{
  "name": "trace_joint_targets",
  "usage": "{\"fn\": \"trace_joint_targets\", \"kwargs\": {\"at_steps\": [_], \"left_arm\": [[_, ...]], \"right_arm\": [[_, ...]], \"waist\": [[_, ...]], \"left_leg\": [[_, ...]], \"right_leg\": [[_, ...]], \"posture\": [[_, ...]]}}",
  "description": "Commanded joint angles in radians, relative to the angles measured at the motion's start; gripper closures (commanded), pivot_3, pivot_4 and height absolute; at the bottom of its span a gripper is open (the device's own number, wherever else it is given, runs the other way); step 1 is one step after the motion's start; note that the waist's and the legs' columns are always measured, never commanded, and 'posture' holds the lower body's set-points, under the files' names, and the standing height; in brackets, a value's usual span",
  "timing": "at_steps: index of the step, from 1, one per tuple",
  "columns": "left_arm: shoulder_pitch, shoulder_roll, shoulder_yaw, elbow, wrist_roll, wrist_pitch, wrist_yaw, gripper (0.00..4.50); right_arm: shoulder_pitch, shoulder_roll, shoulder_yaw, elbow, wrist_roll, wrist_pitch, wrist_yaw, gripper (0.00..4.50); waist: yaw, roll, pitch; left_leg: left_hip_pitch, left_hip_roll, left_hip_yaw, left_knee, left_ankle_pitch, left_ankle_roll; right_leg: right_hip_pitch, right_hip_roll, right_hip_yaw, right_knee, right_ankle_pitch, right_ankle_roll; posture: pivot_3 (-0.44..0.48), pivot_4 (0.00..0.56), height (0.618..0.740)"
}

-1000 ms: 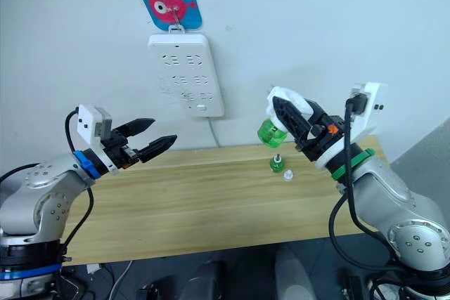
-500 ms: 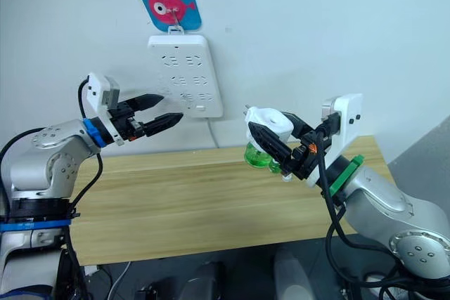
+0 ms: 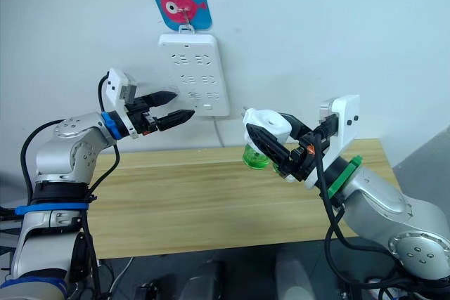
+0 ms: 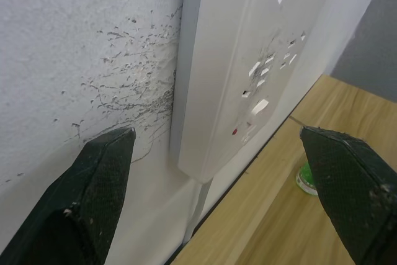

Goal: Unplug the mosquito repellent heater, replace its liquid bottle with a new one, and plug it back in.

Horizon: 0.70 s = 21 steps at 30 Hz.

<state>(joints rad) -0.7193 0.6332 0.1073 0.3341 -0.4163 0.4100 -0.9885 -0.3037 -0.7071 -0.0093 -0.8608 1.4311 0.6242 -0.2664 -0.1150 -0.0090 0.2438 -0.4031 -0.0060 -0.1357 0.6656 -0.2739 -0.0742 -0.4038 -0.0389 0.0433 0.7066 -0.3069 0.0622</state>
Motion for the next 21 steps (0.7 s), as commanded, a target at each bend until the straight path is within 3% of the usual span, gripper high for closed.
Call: {"fn": "trace_joint_targets", "kwargs": {"at_steps": [1,15,21], "left_arm": [[-0.050,-0.010,-0.010,-0.012,0.005,-0.035,-0.025,0.00],[0.009,-0.085,-0.015,-0.183,0.057,-0.052,0.104,0.00],[0.004,-0.087,-0.022,-0.156,0.046,-0.030,0.089,0.00]], "right_arm": [[-0.003,-0.006,-0.014,-0.056,0.000,-0.010,-0.004,1.41],[0.002,-0.007,-0.010,-0.058,0.000,-0.009,-0.002,1.41],[-0.003,-0.005,-0.006,-0.052,-0.001,-0.007,0.004,1.41]], "waist": [[0.003,0.000,0.000],[0.004,0.000,0.000],[0.004,0.000,0.000]], "left_leg": [[0.000,0.000,0.000,0.000,0.000,0.000],[-0.002,0.000,-0.002,0.001,0.001,-0.001],[-0.002,0.000,-0.002,0.001,0.001,0.000]], "right_leg": [[0.000,0.000,0.000,0.000,0.000,0.000],[-0.001,0.000,-0.002,-0.001,0.000,0.000],[-0.001,0.000,-0.001,-0.001,0.000,0.000]], "posture": [[-0.230,0.192,0.740],[-0.228,0.193,0.740],[-0.228,0.191,0.740]]}}
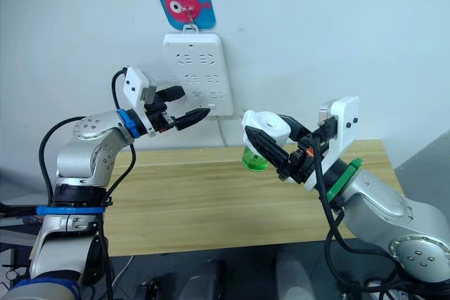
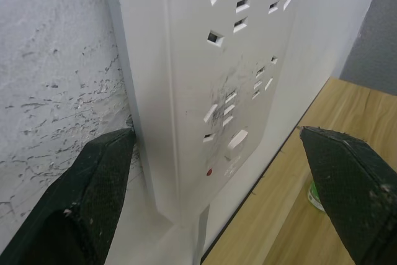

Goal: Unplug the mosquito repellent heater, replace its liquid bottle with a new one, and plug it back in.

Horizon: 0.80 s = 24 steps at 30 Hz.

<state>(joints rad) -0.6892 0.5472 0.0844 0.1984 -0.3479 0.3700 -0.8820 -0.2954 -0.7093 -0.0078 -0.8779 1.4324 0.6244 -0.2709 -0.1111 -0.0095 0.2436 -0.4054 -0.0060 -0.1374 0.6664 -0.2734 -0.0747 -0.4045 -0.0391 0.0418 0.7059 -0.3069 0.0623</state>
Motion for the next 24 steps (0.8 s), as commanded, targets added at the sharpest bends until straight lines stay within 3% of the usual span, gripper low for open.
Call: {"fn": "trace_joint_targets", "kwargs": {"at_steps": [1,7,14,17,24], "left_arm": [[-0.029,0.000,-0.001,-0.023,-0.034,0.023,-0.034,0.00],[-0.052,0.010,-0.004,-0.053,-0.109,0.098,-0.138,0.00],[-0.079,0.017,0.014,-0.049,-0.138,0.142,-0.151,0.00],[-0.080,0.021,0.022,-0.047,-0.144,0.151,-0.145,0.55],[-0.052,0.060,0.031,-0.104,-0.168,0.194,-0.156,2.64]], "right_arm": [[-0.011,-0.003,-0.007,-0.035,-0.001,-0.007,0.009,1.41],[-0.005,-0.005,-0.008,-0.039,0.011,-0.008,0.012,1.41],[0.007,-0.009,-0.002,-0.045,0.020,-0.005,0.022,1.41],[0.008,-0.009,0.005,-0.043,0.015,-0.001,0.031,1.41],[-0.018,-0.002,0.029,-0.025,-0.019,0.013,0.054,1.44]], "waist": [[0.000,0.000,0.000],[-0.022,0.000,0.000],[-0.044,0.000,0.000],[-0.046,0.000,0.000],[-0.048,0.000,0.000]], "left_leg": [[0.000,0.000,0.000,0.000,0.000,0.000],[0.000,0.000,0.001,-0.001,0.000,0.000],[0.000,0.001,0.001,-0.002,0.001,-0.002],[0.000,0.001,0.001,-0.002,0.001,-0.002],[0.000,0.001,0.001,-0.002,0.002,-0.003]], "right_leg": [[0.000,0.000,0.000,0.000,0.000,0.000],[0.000,0.000,0.000,-0.001,0.000,0.000],[0.000,0.001,0.001,-0.002,0.000,0.000],[0.000,0.001,0.001,-0.002,0.000,0.000],[-0.001,0.001,0.001,-0.002,0.000,0.000]], "posture": [[-0.229,0.191,0.740],[-0.233,0.190,0.740],[-0.235,0.188,0.740],[-0.229,0.184,0.740],[-0.222,0.178,0.740]]}}
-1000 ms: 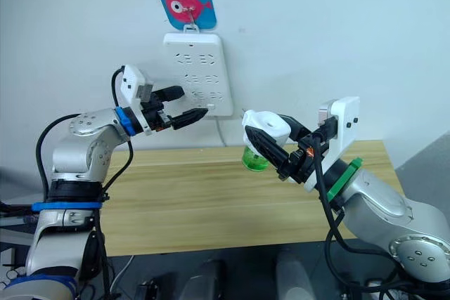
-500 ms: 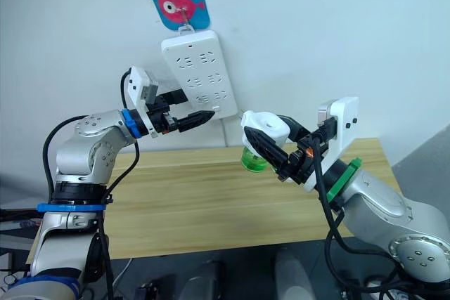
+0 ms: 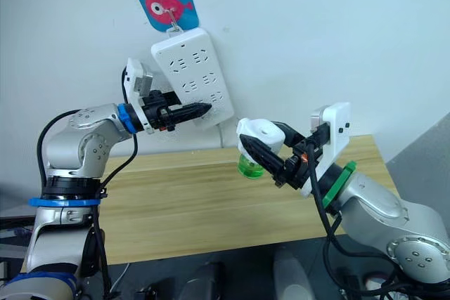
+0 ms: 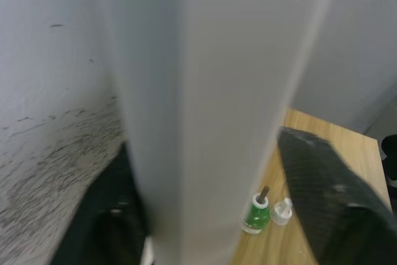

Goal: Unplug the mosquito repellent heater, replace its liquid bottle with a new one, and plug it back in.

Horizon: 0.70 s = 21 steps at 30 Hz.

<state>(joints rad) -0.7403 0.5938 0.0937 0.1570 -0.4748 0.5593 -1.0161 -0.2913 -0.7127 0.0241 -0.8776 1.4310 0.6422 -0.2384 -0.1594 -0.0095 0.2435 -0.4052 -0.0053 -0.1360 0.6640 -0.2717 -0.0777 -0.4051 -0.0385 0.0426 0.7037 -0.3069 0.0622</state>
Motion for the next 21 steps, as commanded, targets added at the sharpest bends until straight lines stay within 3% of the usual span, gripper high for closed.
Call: {"fn": "trace_joint_targets", "kwargs": {"at_steps": [1,2,9,13,21], "left_arm": [[-0.002,0.015,0.024,-0.063,-0.041,0.007,-0.020,2.97],[-0.003,0.016,0.027,-0.063,-0.043,0.012,-0.019,3.19],[0.000,0.011,0.019,-0.075,-0.047,0.023,-0.013,3.18],[0.005,0.007,0.014,-0.083,-0.040,0.022,-0.009,3.18],[0.005,0.011,0.012,-0.087,-0.034,0.018,-0.008,3.18]], "right_arm": [[-0.029,0.002,0.004,-0.021,-0.028,0.001,0.025,1.44],[-0.036,0.004,0.012,-0.016,-0.038,0.006,0.029,1.44],[-0.188,0.070,0.141,0.084,-0.229,0.101,0.032,1.44],[-0.342,0.196,0.232,0.200,-0.353,0.143,0.019,1.44],[-0.415,0.321,0.260,0.316,-0.568,0.184,0.091,1.44]], "waist": [[0.000,0.000,0.000],[0.000,0.000,0.000],[-0.005,0.000,0.000],[-0.017,-0.001,-0.001],[-0.013,-0.003,-0.003]], "left_leg": [[0.000,0.000,0.000,0.000,0.000,0.000],[0.000,0.000,0.000,0.000,0.000,0.000],[0.000,0.000,0.000,0.000,0.000,0.000],[-0.001,0.000,0.001,-0.001,0.000,0.000],[-0.001,-0.001,0.001,-0.001,0.000,-0.001]], "right_leg": [[0.000,0.000,0.000,0.000,0.000,0.000],[0.000,0.000,0.000,0.000,0.000,0.000],[0.000,0.000,0.000,0.000,0.000,0.000],[-0.001,0.000,0.000,-0.003,0.000,0.000],[-0.001,-0.001,0.000,-0.003,0.000,0.000]], "posture": [[-0.219,0.176,0.740],[-0.216,0.175,0.740],[-0.215,0.175,0.740],[-0.211,0.170,0.740],[-0.198,0.167,0.740]]}}
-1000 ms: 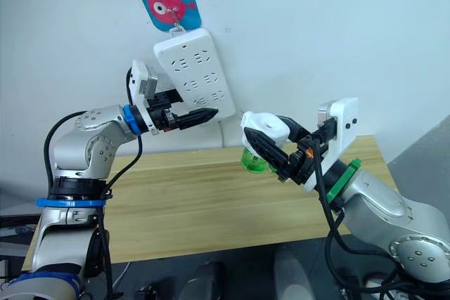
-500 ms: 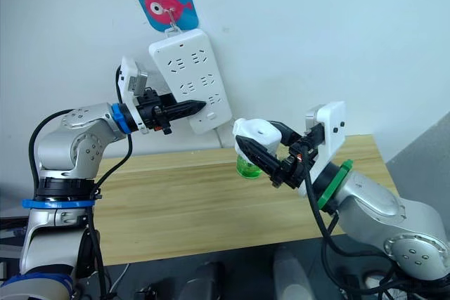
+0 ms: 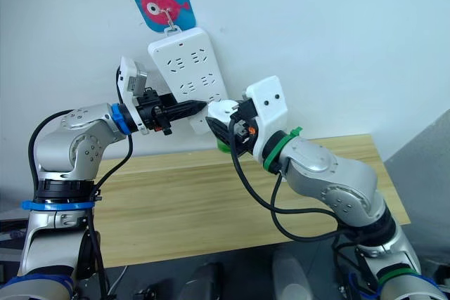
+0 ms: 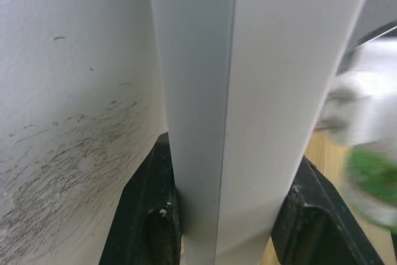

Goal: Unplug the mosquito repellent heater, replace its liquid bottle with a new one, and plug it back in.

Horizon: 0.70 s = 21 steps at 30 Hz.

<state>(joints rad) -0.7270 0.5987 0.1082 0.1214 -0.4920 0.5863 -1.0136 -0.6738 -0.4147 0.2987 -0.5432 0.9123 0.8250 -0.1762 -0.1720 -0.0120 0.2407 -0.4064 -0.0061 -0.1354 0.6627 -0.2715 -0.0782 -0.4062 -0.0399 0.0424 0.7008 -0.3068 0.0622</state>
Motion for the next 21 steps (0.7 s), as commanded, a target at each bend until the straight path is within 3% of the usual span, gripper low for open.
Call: {"fn": "trace_joint_targets", "kwargs": {"at_steps": [1,21], "left_arm": [[-0.008,0.006,-0.002,-0.053,-0.017,-0.008,-0.010,3.18],[0.003,0.012,-0.008,-0.070,-0.022,-0.001,-0.009,3.18]], "right_arm": [[-0.035,0.031,-0.015,-0.013,-0.069,0.008,0.039,1.44],[-0.036,0.097,-0.037,-0.035,-0.332,0.064,0.179,1.44]], "waist": [[0.000,0.000,0.000],[-0.004,0.000,-0.002]], "left_leg": [[0.000,0.000,0.000,0.000,0.000,0.000],[0.000,0.000,0.000,0.001,0.000,0.000]], "right_leg": [[0.000,0.000,0.000,0.000,0.000,0.000],[-0.001,0.000,0.000,0.004,0.000,0.000]], "posture": [[-0.198,0.167,0.740],[-0.194,0.170,0.740]]}}
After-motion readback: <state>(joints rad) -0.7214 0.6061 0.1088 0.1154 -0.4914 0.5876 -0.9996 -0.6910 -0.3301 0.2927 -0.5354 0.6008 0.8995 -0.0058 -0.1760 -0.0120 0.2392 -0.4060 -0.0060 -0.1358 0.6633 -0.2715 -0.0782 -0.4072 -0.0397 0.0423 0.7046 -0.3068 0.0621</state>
